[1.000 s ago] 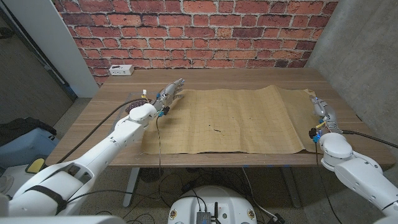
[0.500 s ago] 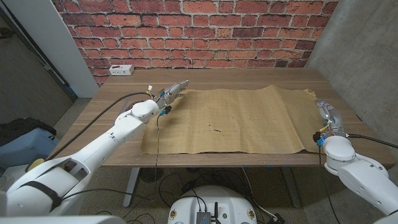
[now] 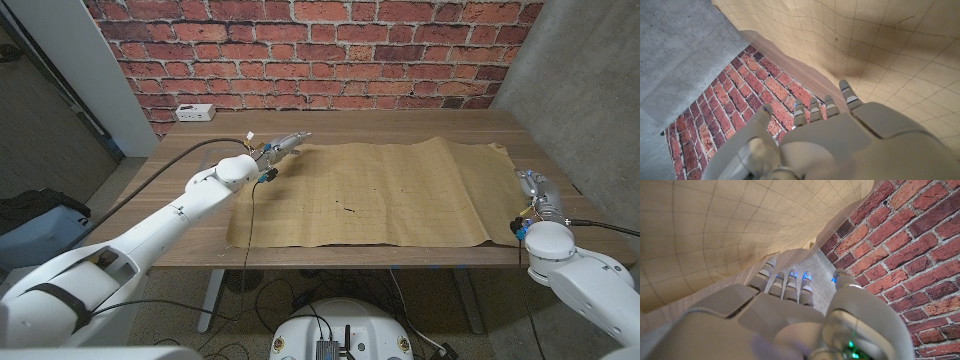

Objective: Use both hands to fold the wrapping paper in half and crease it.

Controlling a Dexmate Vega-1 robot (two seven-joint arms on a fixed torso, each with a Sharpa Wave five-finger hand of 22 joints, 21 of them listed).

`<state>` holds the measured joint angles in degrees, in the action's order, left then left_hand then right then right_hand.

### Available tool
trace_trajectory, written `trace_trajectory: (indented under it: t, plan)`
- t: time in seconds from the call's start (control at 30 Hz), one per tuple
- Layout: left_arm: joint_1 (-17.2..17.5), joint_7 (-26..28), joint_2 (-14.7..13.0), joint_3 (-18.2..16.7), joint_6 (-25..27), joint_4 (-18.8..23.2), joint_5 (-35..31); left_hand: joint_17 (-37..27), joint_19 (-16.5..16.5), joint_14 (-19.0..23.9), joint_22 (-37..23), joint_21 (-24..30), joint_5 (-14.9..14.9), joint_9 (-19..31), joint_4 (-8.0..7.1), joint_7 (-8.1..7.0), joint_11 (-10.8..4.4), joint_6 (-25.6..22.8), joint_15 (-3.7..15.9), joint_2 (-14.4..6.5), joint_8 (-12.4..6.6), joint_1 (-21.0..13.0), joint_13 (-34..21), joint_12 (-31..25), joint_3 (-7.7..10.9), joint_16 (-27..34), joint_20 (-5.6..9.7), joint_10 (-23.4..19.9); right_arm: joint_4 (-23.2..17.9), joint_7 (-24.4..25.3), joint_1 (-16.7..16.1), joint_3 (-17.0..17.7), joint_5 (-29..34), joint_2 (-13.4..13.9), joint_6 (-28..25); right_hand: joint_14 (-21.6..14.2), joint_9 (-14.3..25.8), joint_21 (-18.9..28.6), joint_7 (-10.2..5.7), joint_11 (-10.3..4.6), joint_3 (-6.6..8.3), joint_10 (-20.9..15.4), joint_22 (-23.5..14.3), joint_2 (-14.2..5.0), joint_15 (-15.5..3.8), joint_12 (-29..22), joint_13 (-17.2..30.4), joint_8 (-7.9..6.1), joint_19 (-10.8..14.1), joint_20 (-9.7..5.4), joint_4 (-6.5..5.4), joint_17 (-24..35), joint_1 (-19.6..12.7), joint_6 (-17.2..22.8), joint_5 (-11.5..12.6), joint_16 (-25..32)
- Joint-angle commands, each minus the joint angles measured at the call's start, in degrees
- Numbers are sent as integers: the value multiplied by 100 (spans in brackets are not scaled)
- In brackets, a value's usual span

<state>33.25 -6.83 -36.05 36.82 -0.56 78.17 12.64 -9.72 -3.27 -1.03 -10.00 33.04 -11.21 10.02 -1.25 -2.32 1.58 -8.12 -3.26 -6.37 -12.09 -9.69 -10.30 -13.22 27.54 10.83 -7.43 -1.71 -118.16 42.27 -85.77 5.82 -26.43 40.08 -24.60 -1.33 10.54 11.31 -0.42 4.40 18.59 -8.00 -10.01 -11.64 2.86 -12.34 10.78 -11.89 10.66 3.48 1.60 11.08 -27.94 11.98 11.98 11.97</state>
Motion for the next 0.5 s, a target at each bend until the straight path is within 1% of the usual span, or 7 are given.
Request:
trace_trajectory:
  t: [0.03, 0.1, 0.17, 0.27, 0.33, 0.43, 0.5]
  plan:
    - [-128, -138, -72, 151, 163, 85, -312, -19, 98, 152, -27, -11, 17, 15, 65, 51, -12, -206, -17, -14, -35, -104, -26, -57, 29, 58, 12, -184, -212, 231, -119, 157, 87, -174, -586, -44, 13, 49, 5, -2, 68, -78, -7, -2, -6, -20, 26, -19, 39, -14, 0, 33, -83, 48, -23, 58]
    - [-146, -135, -88, 179, 214, 123, -383, -18, 115, 187, -27, -21, 22, 15, 79, 82, -6, -295, -4, -19, -48, -116, -26, -63, 41, 60, 12, -233, -242, 264, -128, 178, 100, -190, -693, -50, 13, 48, 12, 0, 80, -94, -7, 1, -13, -24, 26, -21, 40, -13, -2, 33, -88, 63, -25, 61]
    - [-153, -131, -98, 196, 260, 156, -432, -17, 142, 231, -27, -32, 27, 16, 95, 116, -40, -370, -1, -24, -49, -130, -26, -81, 54, 61, 9, -327, -265, 302, -141, 197, 128, -217, -758, -66, 13, 48, 14, -6, 97, -106, -7, 4, -15, -24, 26, -27, 44, -13, -3, 34, -97, 90, -27, 66]
    - [-159, -149, -104, 210, 301, 181, -462, -17, 178, 265, -28, -35, 31, 16, 109, 131, -35, -435, 1, -25, -50, -140, -26, -90, 64, 59, 33, -393, -315, 357, -154, 220, 166, -234, -920, -73, 14, 52, 17, 2, 125, -125, -6, 9, -15, -25, 26, -22, 61, -19, -4, 34, -111, 102, -32, 67]
    - [-164, -152, -109, 221, 331, 194, -491, -16, 200, 273, -28, -38, 34, 16, 117, 153, -32, -473, 52, -25, -49, -146, -26, -89, 70, 54, 42, -415, -332, 379, -173, 242, 197, -263, -951, -87, 14, 52, 14, -7, 146, -150, -6, 13, -28, -30, 26, -28, 66, -26, -3, 33, -123, 134, -35, 70]
    - [-166, -152, -113, 231, 362, 210, -522, -15, 226, 289, -28, -38, 36, 16, 125, 165, -27, -507, 70, -26, -48, -152, -26, -89, 76, 51, 91, -441, -364, 441, -185, 250, 262, -302, -1039, -93, 14, 51, 21, 0, 171, -158, -5, 15, -39, -26, 27, -31, 69, -28, -4, 34, -136, 167, -39, 71]
    - [-162, -159, -113, 229, 364, 214, -523, -14, 234, 292, -28, -45, 38, 17, 133, 199, -27, -562, 71, -26, -56, -157, -26, -83, 81, 45, 102, -448, -393, 456, -192, 266, 278, -322, -1122, -97, 15, 52, 28, -4, 186, -166, -5, 17, -39, -26, 27, -37, 75, -29, -2, 33, -146, 193, -40, 71]
